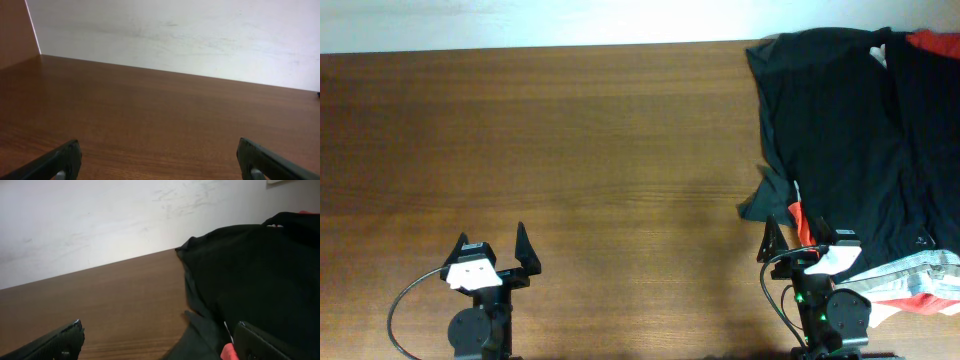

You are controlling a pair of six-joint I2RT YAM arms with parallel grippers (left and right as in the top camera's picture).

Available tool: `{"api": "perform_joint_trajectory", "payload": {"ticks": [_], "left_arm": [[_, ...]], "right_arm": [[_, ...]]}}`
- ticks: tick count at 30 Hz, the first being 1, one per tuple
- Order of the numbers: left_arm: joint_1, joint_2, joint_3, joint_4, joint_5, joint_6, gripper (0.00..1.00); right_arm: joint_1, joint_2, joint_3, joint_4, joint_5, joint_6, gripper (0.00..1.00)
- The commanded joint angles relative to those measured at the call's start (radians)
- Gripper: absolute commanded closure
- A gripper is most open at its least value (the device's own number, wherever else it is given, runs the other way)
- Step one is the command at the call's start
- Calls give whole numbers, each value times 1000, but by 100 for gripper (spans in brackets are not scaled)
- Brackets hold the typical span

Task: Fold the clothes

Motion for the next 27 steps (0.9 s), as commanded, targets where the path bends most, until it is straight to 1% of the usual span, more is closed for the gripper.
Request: {"api": "perform_joint_trajectory", "payload": {"ticks": [1,25,27], "left_arm": [[3,40,-5,0,-11,16,1],[3,40,-5,0,-11,16,1],[3,40,-5,33,-41,16,1]], "right_arm": [[-3,2,-5,-5,9,5,1],[-3,2,-5,-4,9,5,1],[-3,2,-5,20,22,5,1]]}}
